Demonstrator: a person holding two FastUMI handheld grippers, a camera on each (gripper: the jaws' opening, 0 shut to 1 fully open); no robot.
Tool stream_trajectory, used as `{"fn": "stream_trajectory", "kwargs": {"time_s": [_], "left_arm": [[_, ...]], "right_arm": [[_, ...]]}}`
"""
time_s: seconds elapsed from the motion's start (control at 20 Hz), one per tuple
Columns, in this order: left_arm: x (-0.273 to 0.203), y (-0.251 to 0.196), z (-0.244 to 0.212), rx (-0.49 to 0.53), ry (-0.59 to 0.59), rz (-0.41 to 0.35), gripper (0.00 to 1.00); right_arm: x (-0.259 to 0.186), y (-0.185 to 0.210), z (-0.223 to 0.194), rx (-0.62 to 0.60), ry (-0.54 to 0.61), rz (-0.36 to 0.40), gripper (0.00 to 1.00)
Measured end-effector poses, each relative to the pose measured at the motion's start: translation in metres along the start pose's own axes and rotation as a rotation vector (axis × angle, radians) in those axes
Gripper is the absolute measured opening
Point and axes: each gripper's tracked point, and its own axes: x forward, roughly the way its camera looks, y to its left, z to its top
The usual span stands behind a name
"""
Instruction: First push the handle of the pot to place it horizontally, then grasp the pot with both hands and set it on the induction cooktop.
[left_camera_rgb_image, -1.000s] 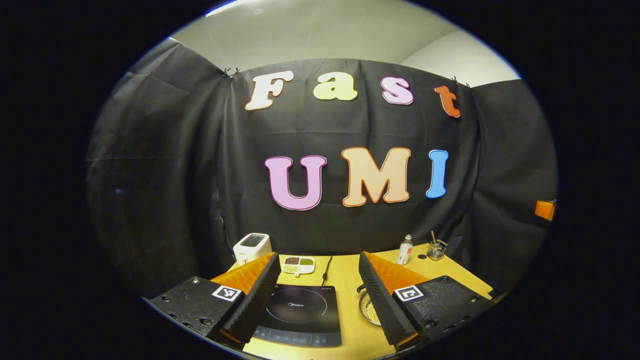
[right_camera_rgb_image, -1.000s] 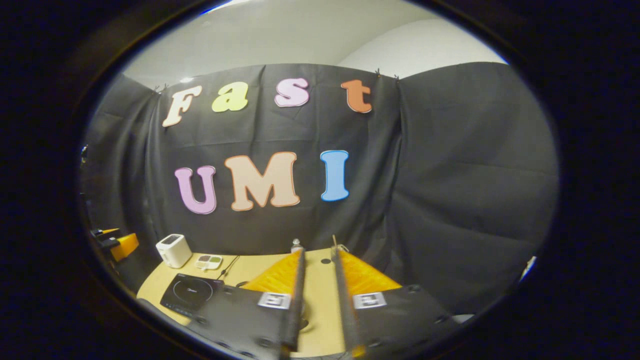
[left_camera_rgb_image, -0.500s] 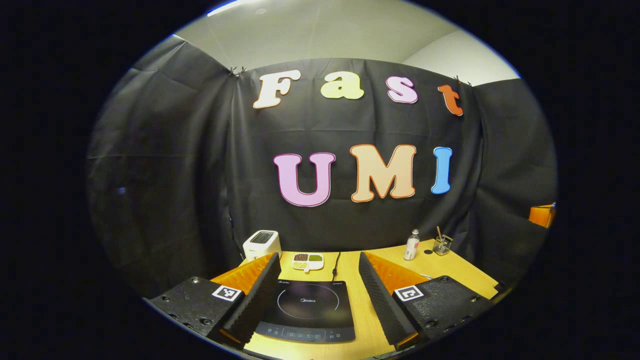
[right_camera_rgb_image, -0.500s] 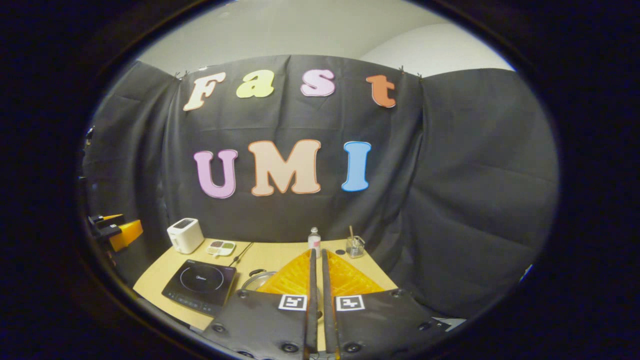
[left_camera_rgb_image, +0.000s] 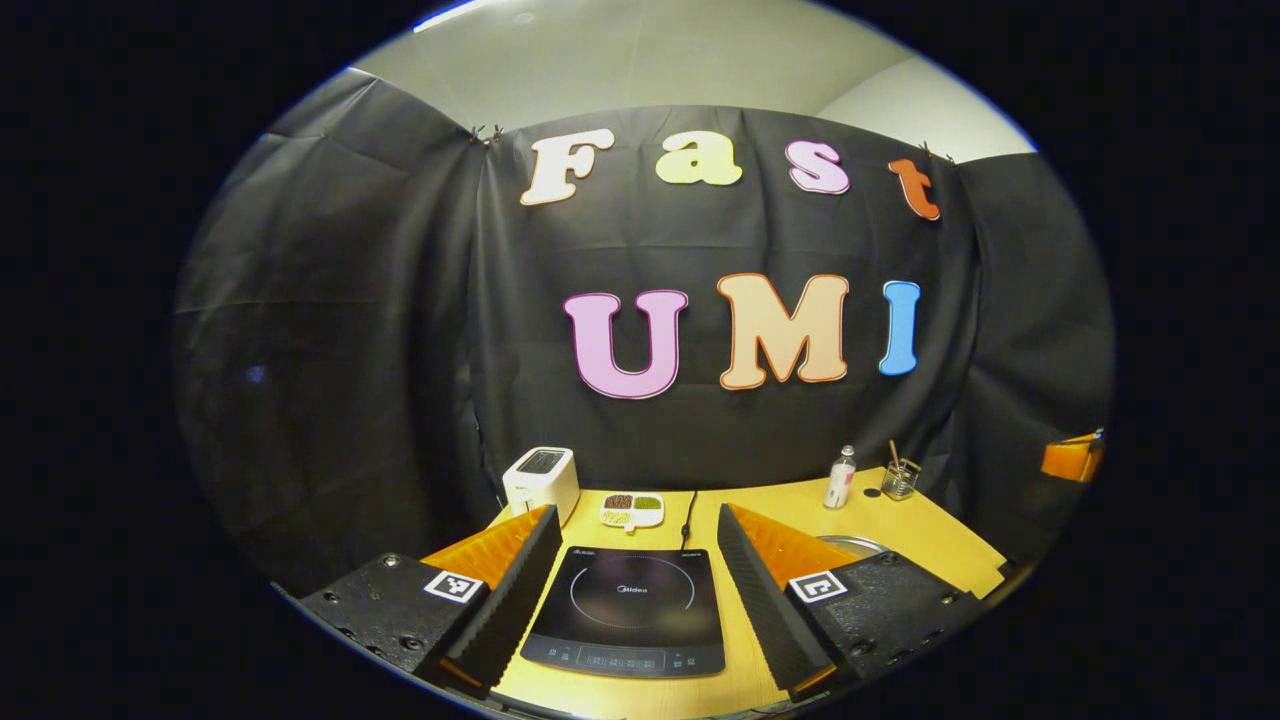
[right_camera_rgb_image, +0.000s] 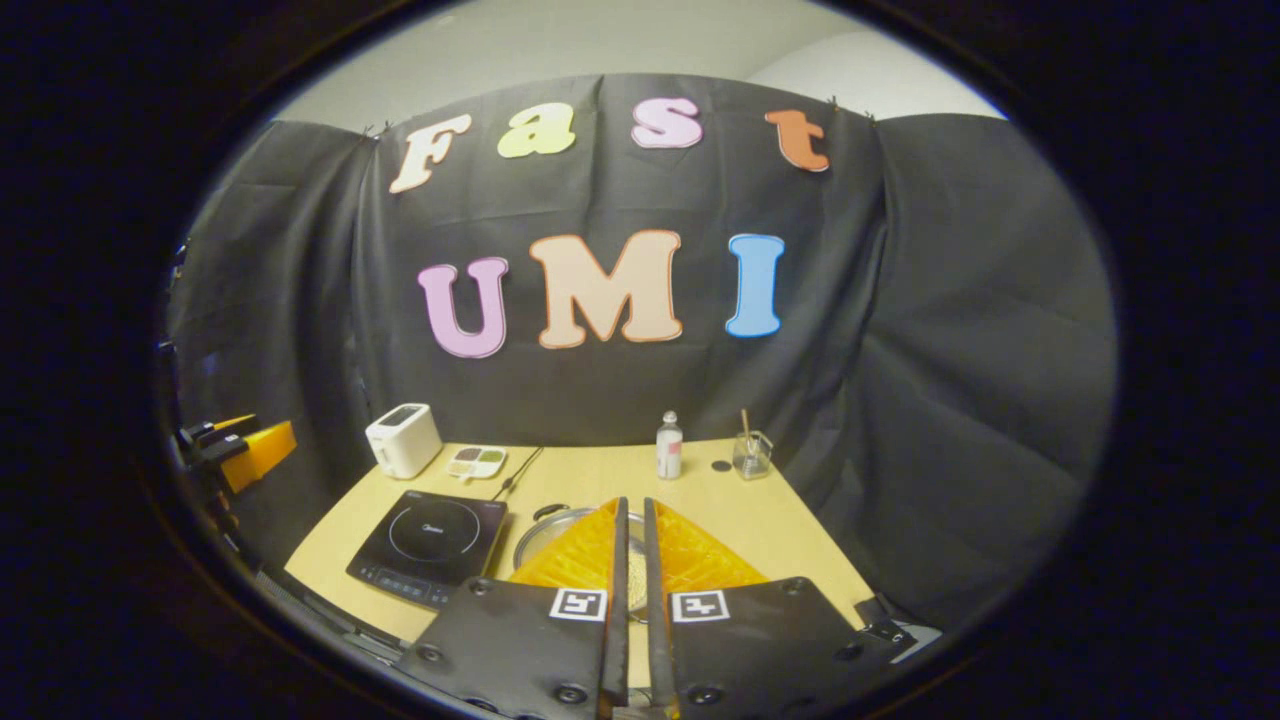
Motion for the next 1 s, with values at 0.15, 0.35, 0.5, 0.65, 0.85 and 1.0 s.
{"fn": "stream_trajectory", "kwargs": {"time_s": [0.15,0.35,0.5,0.65,0.85,1.0], "left_arm": [[0.008,-0.004,-0.004,-0.002,0.016,0.03,0.96],[0.023,-0.02,-0.01,-0.017,0.044,0.051,0.99],[0.035,-0.029,-0.01,-0.009,0.046,0.082,0.92],[0.049,-0.04,-0.016,-0.006,0.072,0.112,0.96],[0.064,-0.056,-0.025,0.0,0.11,0.147,0.92],[0.076,-0.068,-0.033,-0.005,0.144,0.164,0.94]], "right_arm": [[0.021,0.001,-0.014,0.023,0.071,0.047,0.1],[0.052,-0.002,-0.044,0.094,0.202,0.115,0.09],[0.075,-0.006,-0.077,0.182,0.329,0.158,0.05],[0.092,-0.003,-0.113,0.302,0.494,0.217,0.0],[0.103,-0.002,-0.18,0.42,0.731,0.258,0.05],[0.104,0.003,-0.217,0.41,0.875,0.286,0.05]]}}
